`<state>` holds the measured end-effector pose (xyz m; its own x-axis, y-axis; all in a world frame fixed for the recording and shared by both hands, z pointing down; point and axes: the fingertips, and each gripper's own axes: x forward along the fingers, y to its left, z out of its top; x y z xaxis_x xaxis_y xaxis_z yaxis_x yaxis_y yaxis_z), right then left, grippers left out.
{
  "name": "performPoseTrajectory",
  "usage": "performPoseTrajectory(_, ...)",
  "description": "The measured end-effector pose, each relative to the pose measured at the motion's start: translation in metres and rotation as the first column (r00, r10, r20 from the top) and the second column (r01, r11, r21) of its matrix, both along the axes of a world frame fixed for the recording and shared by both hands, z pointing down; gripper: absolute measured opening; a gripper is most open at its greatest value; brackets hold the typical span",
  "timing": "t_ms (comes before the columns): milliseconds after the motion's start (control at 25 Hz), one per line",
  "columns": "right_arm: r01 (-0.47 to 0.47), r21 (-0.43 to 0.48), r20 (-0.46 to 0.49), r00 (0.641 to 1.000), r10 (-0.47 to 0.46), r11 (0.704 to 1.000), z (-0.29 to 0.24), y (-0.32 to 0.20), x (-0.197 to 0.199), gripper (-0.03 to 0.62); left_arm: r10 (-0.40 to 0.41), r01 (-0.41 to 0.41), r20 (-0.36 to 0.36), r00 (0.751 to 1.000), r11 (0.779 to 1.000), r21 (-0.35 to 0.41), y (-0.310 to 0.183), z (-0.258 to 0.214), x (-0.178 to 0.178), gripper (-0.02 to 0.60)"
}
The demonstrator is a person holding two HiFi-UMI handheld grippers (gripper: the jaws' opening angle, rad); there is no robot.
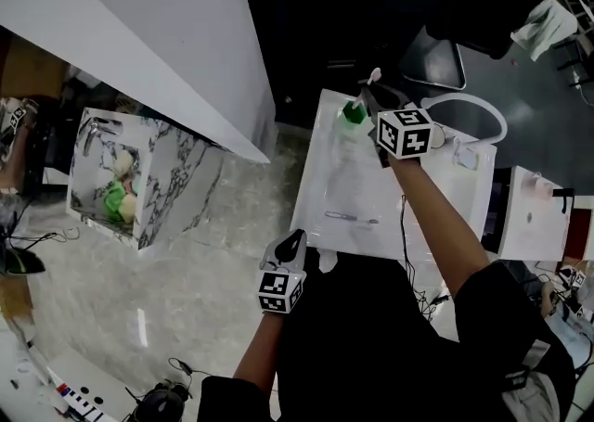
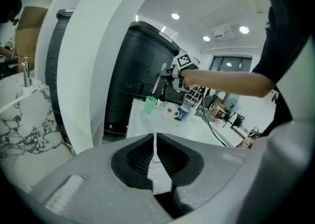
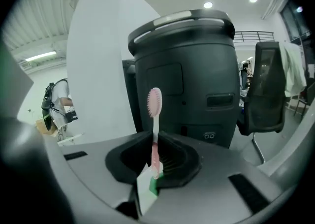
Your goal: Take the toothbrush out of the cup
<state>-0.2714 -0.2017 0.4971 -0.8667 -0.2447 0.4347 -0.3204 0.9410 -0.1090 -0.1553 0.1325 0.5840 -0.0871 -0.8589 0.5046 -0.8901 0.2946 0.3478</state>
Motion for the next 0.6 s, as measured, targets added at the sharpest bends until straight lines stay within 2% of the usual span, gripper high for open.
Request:
performPoseTrajectory(200, 0.062, 0.02, 0.018, 0.998, -0.063, 0.998, -0.039, 0.037, 0.037, 0.037, 0.104, -0.106, 0.033, 0.994, 0.993, 0.048, -0.016, -0.015, -0.004, 0.031)
performPoseTrajectory(360, 0.14, 0.014, -0.03, 0.99, -0.14, 0.99, -0.039, 0.074, 0.074, 0.037, 0.161, -0.164, 0.053, 0.986, 0.984, 0.068, -0.024, -0.016, -0.006, 0.031)
performPoseTrajectory(480, 0.213, -0.003, -0.088, 0.973, -0.213, 0.977, -0.022, 0.101, 0.098, 0.037, 0.174, -0.179, 0.074, 0.982, 0.982, 0.068, -0.024, -0.012, -0.005, 0.031)
performPoseTrajectory(600, 0.268, -0.055, -0.14, 0.952, -0.274, 0.962, 0.005, 0.127, 0.121, 0.036, 0.149, -0.153, 0.069, 0.986, 0.986, 0.058, -0.015, -0.008, 0.001, 0.031)
